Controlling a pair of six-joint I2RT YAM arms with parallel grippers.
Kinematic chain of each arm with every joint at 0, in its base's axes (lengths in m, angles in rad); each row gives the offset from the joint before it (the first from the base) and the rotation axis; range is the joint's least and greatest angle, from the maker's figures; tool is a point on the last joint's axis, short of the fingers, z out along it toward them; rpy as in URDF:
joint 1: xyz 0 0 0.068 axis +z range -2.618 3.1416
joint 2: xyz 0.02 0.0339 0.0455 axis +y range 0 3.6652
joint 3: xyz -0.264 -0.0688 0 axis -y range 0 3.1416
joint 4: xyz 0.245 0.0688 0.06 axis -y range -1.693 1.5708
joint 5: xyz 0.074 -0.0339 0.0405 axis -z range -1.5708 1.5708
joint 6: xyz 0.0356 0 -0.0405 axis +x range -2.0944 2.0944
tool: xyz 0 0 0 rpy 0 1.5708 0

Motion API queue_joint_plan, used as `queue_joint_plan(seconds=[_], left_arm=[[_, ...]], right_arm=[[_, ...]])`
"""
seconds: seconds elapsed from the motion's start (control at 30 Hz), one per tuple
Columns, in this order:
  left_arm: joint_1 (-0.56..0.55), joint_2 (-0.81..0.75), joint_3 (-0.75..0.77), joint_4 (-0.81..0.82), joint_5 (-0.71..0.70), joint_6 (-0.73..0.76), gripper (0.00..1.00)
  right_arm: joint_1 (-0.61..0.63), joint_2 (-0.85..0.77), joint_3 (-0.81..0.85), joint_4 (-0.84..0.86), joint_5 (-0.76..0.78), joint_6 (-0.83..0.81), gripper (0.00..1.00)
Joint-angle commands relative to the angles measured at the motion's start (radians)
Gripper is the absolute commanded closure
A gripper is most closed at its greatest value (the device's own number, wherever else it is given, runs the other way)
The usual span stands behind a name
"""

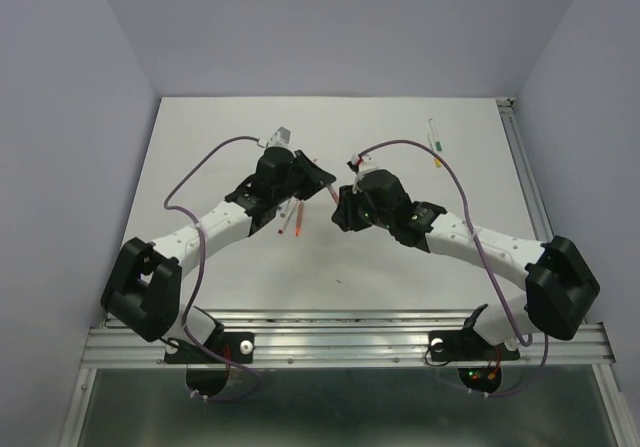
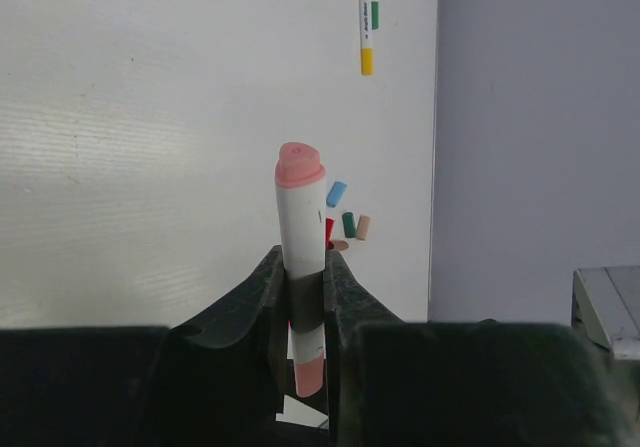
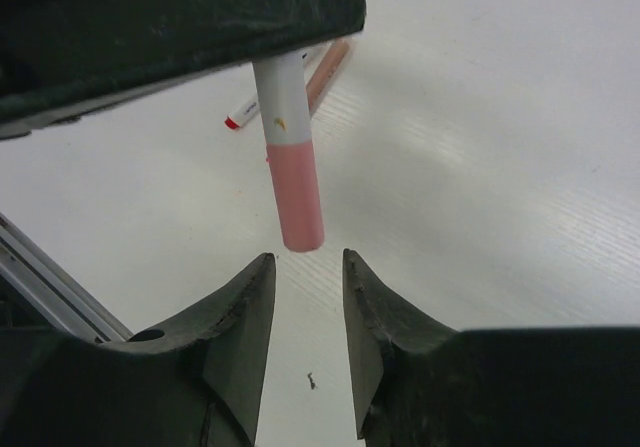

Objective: Open the pen caps

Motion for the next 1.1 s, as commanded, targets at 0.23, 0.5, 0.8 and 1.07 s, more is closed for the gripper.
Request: queue_joint_plan(seconds=[0.23,0.5,0.8,1.07], left_arm=[[-0.012,-0.061,-0.026,0.03,-0.014,-0.009,1.0],[-0.005,-0.064,-0.008,0.024,-0.047,0.006,1.0],[0.26,-0.005,0.059,0.019,-0.098,0.075,1.0],[0.414,-0.011,0.107,-0.036,-0.074,0.161,1.0]], right_arm=[[0.0,0.043,0.149,0.053,0.019,-0.05,0.61],[-0.001,0.037,0.143,-0.004,-0.07,-0.047,0.99],[0.078,-0.219,-0.236,0.163,-0.313,0.126,0.99],[0.151,-0.353,-0.273,0.04,-0.153,0.155,0.99]])
